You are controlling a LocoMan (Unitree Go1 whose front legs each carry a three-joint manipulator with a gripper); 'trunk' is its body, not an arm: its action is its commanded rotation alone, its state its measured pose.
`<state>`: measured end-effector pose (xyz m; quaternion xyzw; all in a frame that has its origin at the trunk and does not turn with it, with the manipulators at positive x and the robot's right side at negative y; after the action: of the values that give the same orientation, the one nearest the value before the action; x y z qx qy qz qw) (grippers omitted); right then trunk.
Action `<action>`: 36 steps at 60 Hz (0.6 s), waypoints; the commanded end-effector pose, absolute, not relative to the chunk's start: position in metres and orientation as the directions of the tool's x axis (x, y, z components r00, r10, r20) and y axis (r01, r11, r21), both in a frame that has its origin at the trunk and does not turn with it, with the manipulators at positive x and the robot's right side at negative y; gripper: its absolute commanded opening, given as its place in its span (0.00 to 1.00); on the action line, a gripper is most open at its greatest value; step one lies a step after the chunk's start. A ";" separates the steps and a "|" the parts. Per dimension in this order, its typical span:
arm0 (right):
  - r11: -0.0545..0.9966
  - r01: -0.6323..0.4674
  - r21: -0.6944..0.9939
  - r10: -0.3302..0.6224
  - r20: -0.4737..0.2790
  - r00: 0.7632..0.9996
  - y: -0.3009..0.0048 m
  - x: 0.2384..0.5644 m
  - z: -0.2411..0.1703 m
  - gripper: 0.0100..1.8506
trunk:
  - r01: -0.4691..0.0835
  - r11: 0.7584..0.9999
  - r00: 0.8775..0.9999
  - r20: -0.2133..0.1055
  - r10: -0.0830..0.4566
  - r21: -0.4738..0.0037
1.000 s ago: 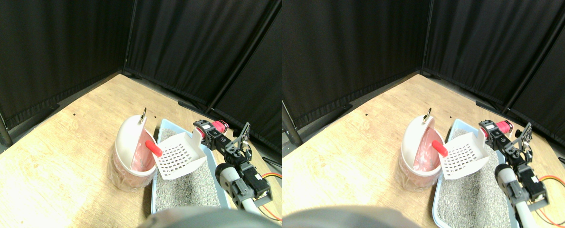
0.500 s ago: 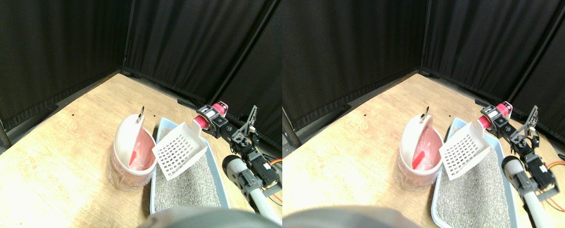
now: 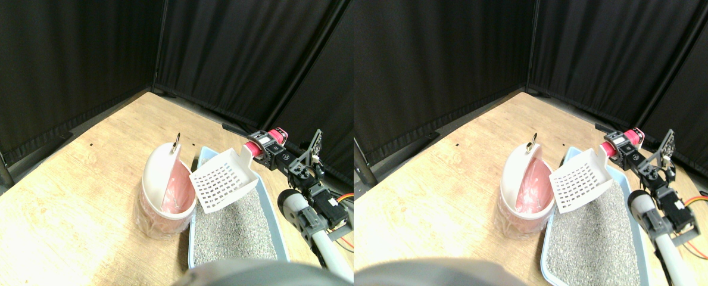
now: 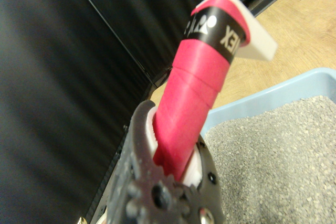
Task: Scoop (unimanual)
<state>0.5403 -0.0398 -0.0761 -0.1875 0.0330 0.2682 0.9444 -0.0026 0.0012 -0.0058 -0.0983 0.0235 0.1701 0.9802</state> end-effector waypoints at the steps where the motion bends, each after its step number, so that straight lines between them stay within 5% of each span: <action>1: 0.826 -0.482 -0.291 0.476 -0.099 0.874 -0.044 0.543 -0.070 0.03 | -0.332 0.927 0.943 -0.082 0.323 -0.172; 18: 0.929 -0.369 -0.027 0.369 -0.013 0.929 -0.092 0.540 -0.076 0.02 | -0.271 0.952 0.962 -0.074 0.263 -0.146; 36: 0.956 -0.287 0.054 0.285 0.048 0.957 -0.141 0.531 -0.085 0.02 | -0.196 0.974 0.980 -0.064 0.190 -0.114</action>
<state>0.5312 -0.1422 -0.0920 0.0182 0.0133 0.1418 0.9896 0.0020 -0.0055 -0.0068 -0.0526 0.0354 0.1036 0.9926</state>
